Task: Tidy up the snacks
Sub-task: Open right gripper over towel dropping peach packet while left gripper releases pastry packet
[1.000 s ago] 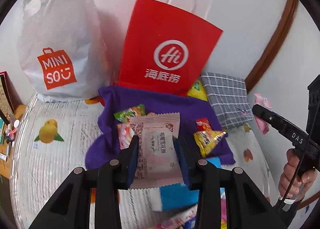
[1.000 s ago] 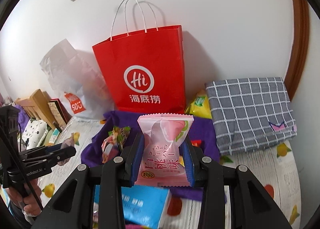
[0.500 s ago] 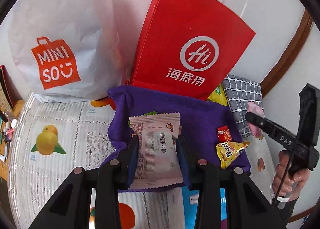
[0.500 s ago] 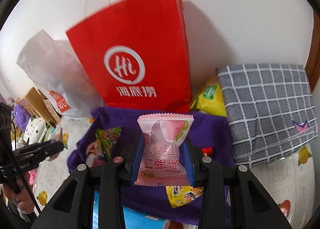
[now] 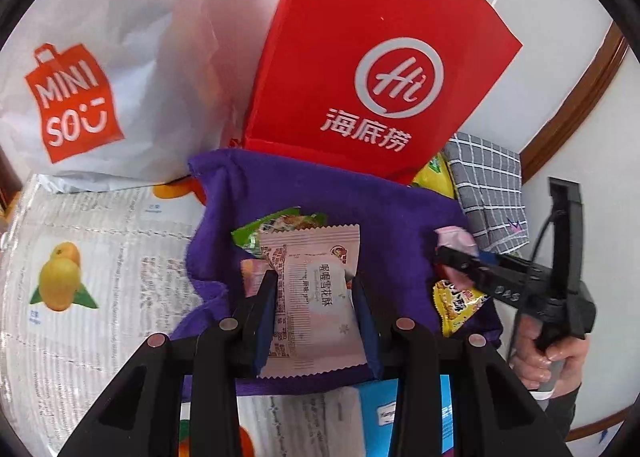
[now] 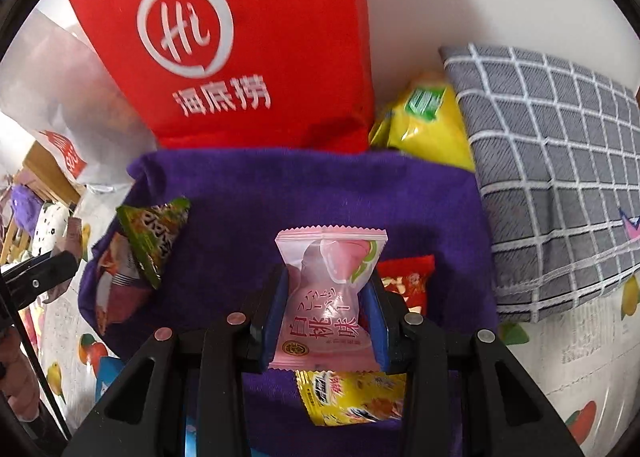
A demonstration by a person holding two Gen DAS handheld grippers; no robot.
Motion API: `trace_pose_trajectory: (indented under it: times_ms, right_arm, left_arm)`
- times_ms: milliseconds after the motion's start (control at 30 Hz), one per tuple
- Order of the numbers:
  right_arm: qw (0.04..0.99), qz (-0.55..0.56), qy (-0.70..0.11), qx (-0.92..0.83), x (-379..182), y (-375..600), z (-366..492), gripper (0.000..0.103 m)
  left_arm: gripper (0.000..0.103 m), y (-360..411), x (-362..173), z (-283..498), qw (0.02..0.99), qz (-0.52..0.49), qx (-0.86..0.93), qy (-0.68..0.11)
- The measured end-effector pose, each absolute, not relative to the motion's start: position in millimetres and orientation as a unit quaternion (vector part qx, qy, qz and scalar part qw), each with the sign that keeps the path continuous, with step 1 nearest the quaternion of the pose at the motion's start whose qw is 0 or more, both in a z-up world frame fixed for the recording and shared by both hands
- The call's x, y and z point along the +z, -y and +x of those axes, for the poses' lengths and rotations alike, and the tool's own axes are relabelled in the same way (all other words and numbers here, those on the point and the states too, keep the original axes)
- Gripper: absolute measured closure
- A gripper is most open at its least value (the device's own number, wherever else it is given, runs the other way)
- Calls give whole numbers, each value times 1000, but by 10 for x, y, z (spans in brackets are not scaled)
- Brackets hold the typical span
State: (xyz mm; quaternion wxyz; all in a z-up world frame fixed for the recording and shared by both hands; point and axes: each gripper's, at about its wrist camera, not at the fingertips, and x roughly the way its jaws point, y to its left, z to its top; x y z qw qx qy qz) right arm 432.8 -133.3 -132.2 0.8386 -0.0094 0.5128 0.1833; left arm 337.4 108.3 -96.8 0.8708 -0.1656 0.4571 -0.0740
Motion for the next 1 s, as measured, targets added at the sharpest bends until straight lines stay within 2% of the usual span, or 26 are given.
trace_pose_trajectory:
  times_ms: [200,433,667,1000]
  right_arm:
    - [832,-33,-522,184,-1427,1259,4332,62]
    - [842,-16,-507,182,-1226,1404,4279,47]
    - [860,5,-478,181,-948,1590,4207,44]
    - [862,2,-474,180,-882,1583,4187,43]
  left_arm:
    - [68,-934,-1009,3457,867,-161,-90,-462]
    - [68,-770,-1166,3604,856,-166,-110,-477]
    - [68,-586,-1241,3731,856,-146,-107,-483]
    - [65,-598,-1252,3769,856,-150,-107,-483]
